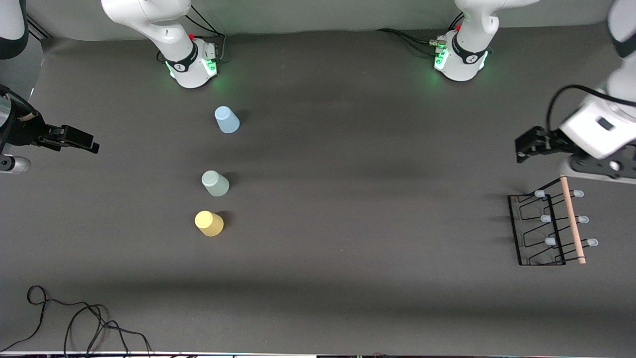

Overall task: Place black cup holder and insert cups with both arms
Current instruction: 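Lower the left gripper onto the wooden dowel of the wire rack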

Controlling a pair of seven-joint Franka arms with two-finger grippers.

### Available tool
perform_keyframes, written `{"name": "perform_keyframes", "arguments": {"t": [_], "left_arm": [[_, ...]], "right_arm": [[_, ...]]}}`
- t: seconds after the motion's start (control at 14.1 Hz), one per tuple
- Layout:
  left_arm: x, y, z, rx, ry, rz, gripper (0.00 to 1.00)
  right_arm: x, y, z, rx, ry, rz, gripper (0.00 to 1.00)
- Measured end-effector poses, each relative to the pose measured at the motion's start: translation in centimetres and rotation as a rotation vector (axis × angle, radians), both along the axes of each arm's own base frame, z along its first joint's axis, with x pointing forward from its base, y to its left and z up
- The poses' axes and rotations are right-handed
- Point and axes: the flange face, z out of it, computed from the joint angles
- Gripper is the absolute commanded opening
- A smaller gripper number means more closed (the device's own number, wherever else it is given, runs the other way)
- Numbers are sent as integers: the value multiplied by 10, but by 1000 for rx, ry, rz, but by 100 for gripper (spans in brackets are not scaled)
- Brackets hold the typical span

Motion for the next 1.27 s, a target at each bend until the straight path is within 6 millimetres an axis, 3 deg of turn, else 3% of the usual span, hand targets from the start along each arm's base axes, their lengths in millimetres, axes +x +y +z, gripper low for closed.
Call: {"name": "perform_keyframes", "arguments": {"t": [0.14, 0.35, 0.57, 0.78, 0.92, 1.13, 1.27], "left_arm": [[4, 31, -16, -17, -1, 43, 100], [3, 28, -30, -16, -3, 36, 100], [0, 22, -23, 11, -25, 18, 100], [13, 35, -34, 44, -78, -32, 100], [36, 72, -64, 65, -103, -80, 100], [61, 146, -129, 62, -81, -134, 100], [73, 178, -165, 51, -83, -156, 100]], "right_arm": [[0, 0, 0, 0, 0, 0, 100], [0, 0, 0, 0, 0, 1, 100], [0, 0, 0, 0, 0, 1, 100], [0, 0, 0, 0, 0, 1, 100], [0, 1, 0, 0, 0, 1, 100], [0, 1, 0, 0, 1, 1, 100], [0, 1, 0, 0, 1, 2, 100]]}}
